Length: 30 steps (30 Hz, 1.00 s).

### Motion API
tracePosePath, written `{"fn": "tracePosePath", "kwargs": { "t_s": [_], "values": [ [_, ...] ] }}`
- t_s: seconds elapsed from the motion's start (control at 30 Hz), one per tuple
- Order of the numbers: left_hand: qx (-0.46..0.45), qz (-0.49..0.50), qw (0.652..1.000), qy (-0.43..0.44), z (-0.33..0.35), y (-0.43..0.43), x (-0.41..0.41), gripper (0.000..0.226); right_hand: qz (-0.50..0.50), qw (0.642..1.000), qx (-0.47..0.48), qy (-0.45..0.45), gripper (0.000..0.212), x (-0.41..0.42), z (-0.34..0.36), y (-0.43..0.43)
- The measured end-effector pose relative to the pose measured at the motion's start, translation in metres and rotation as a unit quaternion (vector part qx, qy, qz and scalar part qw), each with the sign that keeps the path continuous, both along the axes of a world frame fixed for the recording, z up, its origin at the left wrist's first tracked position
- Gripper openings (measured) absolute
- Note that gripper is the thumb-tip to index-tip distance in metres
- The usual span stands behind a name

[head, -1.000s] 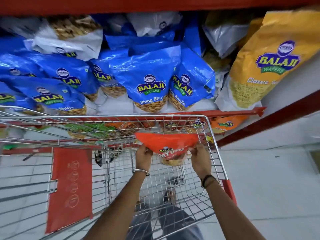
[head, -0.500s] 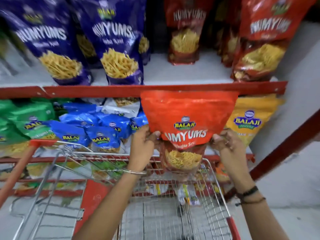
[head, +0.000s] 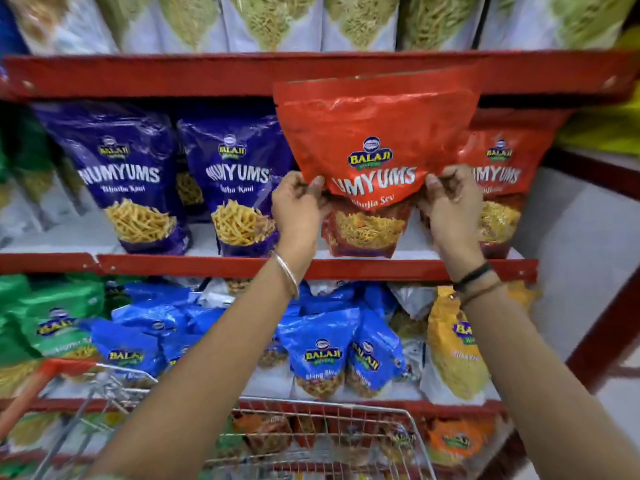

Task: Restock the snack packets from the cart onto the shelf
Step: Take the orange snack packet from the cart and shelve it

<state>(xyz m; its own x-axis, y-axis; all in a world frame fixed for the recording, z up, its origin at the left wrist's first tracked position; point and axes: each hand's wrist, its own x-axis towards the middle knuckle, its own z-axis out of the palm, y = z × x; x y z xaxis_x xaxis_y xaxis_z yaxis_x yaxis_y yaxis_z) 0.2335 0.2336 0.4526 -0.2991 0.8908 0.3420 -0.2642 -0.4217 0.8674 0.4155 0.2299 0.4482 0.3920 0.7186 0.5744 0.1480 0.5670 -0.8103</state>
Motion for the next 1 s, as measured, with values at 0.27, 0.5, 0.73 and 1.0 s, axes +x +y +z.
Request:
{"fn": "tracePosePath", "kwargs": {
  "t_s": [0.27,0.5,0.73,1.0],
  "values": [
    [-0.05,0.02,0.999,0.004,-0.054,0.061,0.013,0.025,-0.042,0.997,-0.057,0.03,0.017,-0.002,-0.052,0.074],
    [-0.049,0.014,0.998,0.022,-0.041,0.106,0.02,0.001,0.011,0.995,-0.084,0.05,0.003,0.012,-0.062,0.163],
    [-0.075,-0.079,0.962,0.251,-0.076,0.104,0.015,0.06,0.098,0.963,-0.25,-0.031,0.058,-0.009,-0.055,0.107],
    [-0.105,-0.141,0.938,0.298,-0.082,0.1,0.001,0.061,0.074,0.952,-0.296,-0.021,0.073,0.002,-0.077,0.101]
  ]
}}
